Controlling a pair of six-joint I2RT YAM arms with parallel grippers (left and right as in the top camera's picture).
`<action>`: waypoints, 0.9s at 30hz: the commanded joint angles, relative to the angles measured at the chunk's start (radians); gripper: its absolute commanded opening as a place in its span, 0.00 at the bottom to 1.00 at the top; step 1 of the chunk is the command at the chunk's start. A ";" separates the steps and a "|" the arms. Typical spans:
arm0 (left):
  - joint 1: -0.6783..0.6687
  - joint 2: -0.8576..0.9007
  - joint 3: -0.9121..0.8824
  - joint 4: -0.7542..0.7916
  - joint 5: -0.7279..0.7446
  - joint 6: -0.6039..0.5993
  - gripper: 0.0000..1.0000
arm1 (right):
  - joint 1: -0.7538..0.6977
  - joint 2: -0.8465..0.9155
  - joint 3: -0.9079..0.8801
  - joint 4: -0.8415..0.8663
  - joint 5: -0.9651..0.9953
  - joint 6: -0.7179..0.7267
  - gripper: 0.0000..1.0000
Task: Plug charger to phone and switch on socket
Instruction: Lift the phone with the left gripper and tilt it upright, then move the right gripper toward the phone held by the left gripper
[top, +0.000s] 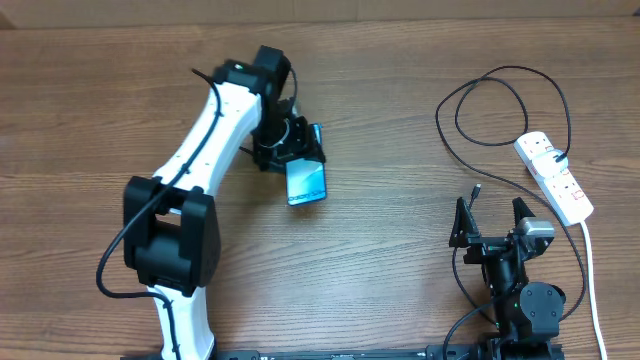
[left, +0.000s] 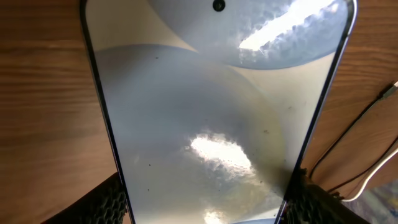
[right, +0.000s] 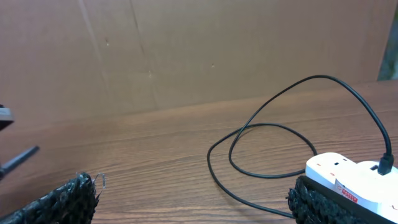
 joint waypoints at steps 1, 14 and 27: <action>0.045 -0.004 0.114 -0.059 -0.012 0.053 0.33 | 0.006 -0.007 -0.011 0.006 0.006 -0.004 1.00; 0.062 -0.005 0.357 -0.364 -0.009 0.145 0.33 | 0.006 -0.007 -0.011 0.009 0.003 -0.004 1.00; 0.060 -0.014 0.370 -0.359 -0.001 0.069 0.28 | 0.006 -0.007 -0.011 0.035 -0.620 0.732 1.00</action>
